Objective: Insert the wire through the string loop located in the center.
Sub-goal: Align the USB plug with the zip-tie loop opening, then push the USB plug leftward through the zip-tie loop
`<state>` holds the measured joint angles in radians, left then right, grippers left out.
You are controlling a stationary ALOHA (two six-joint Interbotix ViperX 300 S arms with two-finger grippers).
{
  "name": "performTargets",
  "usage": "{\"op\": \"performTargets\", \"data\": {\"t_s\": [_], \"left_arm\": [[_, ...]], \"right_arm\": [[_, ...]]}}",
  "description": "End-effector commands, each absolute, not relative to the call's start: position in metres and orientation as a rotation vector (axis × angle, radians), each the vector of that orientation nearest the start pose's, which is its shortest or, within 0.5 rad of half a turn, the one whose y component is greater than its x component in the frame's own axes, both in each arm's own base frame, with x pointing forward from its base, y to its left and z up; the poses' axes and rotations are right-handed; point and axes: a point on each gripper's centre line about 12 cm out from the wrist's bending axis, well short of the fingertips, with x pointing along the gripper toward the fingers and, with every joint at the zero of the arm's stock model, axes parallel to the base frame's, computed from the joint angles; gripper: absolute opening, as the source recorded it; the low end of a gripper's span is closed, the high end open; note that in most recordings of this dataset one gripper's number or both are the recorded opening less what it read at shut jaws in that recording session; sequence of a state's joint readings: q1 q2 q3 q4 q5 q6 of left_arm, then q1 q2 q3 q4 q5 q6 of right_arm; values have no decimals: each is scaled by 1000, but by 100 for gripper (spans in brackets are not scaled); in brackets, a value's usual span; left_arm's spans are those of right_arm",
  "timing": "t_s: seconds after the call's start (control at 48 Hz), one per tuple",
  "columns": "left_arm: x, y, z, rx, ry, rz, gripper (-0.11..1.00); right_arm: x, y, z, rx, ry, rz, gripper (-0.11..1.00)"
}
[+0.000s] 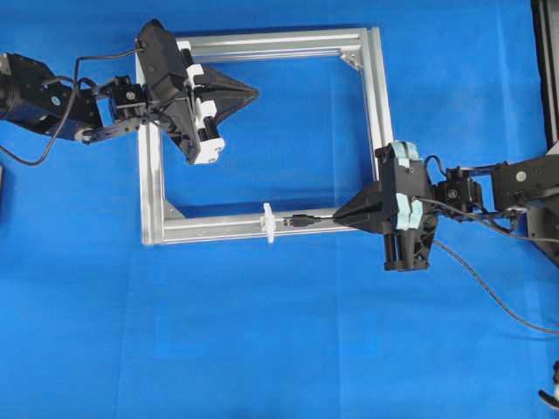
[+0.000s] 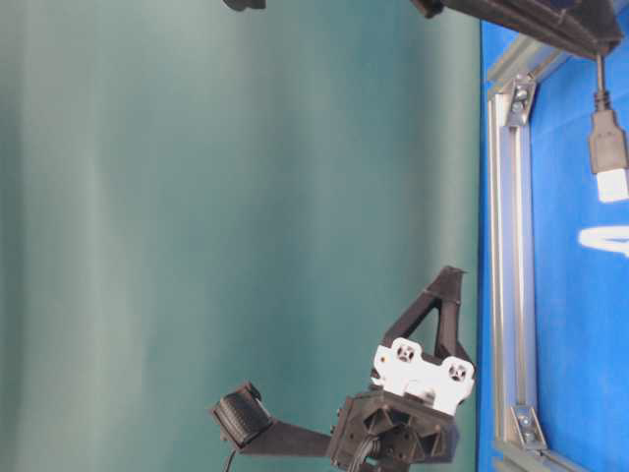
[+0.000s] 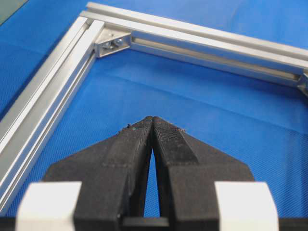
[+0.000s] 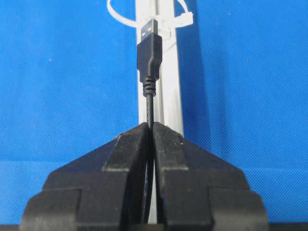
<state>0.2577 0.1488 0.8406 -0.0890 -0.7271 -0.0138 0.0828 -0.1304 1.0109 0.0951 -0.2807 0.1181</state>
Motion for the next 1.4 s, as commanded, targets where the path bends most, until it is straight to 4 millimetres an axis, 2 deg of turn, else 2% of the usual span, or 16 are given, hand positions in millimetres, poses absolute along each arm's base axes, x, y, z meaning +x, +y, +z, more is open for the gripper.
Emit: {"op": "performTargets", "data": {"t_s": [0.0, 0.959, 1.375], "left_arm": [[370, 104, 148, -98, 207, 322, 0], [370, 104, 148, -98, 207, 322, 0], [370, 104, 149, -98, 206, 322, 0]], "right_arm": [[311, 23, 140, 172, 577, -7, -2], [312, 23, 139, 174, 579, -7, -2], [327, 24, 138, 171, 568, -7, -2]]}}
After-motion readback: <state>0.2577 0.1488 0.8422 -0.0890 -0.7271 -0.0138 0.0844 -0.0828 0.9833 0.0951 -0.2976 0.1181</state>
